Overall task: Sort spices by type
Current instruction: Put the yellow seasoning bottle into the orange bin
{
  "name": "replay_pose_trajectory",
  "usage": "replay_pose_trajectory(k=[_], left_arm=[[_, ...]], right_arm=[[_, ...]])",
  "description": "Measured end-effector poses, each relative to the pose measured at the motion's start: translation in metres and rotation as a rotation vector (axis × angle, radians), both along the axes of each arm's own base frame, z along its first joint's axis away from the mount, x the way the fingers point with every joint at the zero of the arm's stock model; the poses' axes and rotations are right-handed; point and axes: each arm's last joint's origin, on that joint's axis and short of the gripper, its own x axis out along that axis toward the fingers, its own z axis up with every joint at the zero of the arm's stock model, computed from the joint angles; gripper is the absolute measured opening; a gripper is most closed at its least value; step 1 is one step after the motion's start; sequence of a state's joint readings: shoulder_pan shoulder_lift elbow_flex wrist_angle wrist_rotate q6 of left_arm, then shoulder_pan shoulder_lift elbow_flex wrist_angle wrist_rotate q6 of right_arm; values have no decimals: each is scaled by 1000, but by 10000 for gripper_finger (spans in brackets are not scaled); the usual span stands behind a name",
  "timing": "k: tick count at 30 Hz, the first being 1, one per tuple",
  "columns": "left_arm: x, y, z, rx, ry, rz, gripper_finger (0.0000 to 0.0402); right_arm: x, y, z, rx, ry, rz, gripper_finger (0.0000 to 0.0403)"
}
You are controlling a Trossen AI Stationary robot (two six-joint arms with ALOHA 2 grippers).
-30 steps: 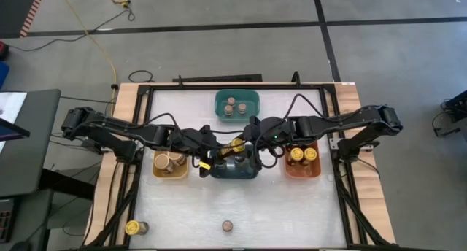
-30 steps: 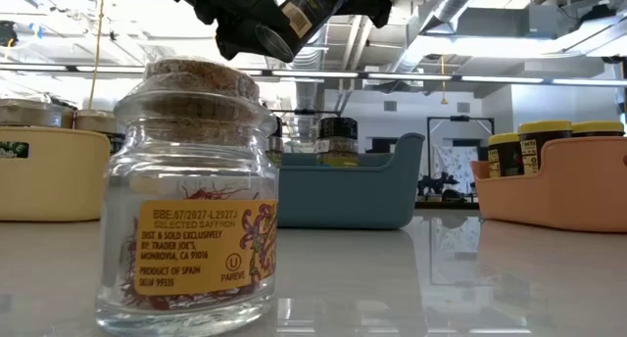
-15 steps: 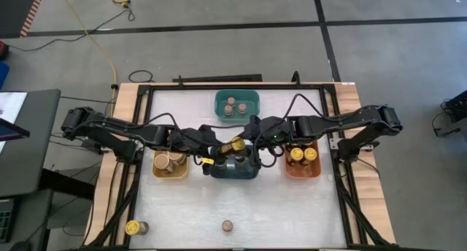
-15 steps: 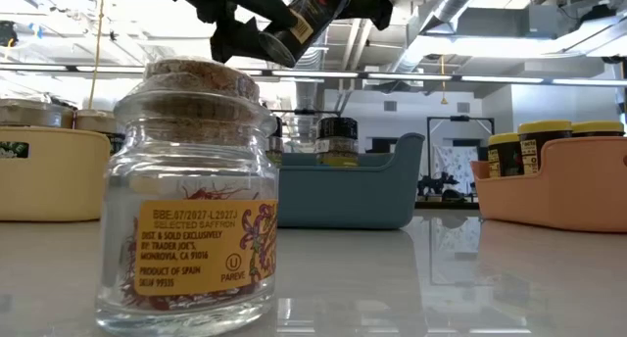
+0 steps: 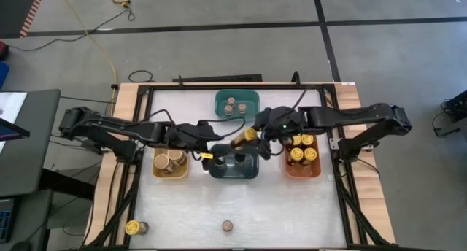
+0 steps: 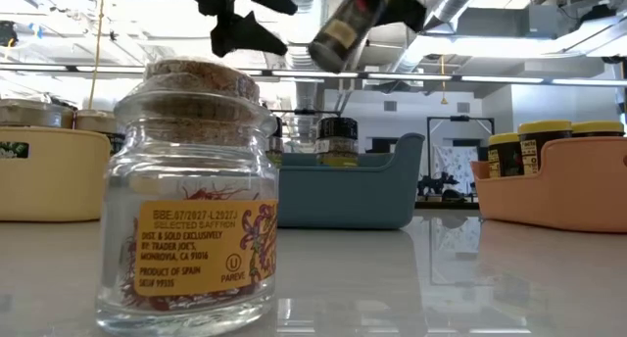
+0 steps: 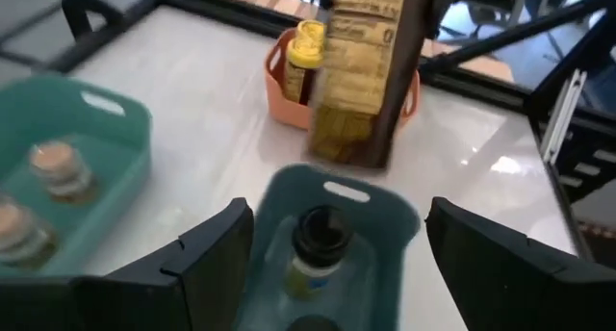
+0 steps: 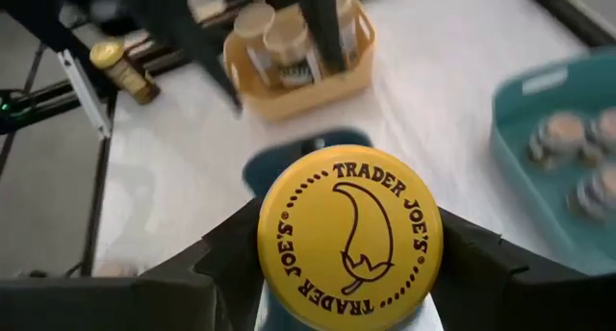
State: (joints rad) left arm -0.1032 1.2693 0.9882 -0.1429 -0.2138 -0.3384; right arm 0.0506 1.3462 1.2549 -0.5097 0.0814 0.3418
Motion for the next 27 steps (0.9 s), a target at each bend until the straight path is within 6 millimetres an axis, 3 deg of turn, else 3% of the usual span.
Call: replay_pose_trajectory(k=[6, 13, 20, 27], left_arm=[[-17, 4, 14, 154, -7, -55, 297], [-26, 5, 24, 153, -45, -50, 297], [-25, 4, 22, 152, -37, -50, 297], [-24, 5, 22, 141, -37, -45, 297]], right_arm=[[-43, 10, 12, 42, 100, -80, 255], [-94, 38, 16, 89, 195, -236, 255], [-121, 69, 0, 114, 382, -315, 255], [-141, 91, -9, 116, 445, -397, 256]])
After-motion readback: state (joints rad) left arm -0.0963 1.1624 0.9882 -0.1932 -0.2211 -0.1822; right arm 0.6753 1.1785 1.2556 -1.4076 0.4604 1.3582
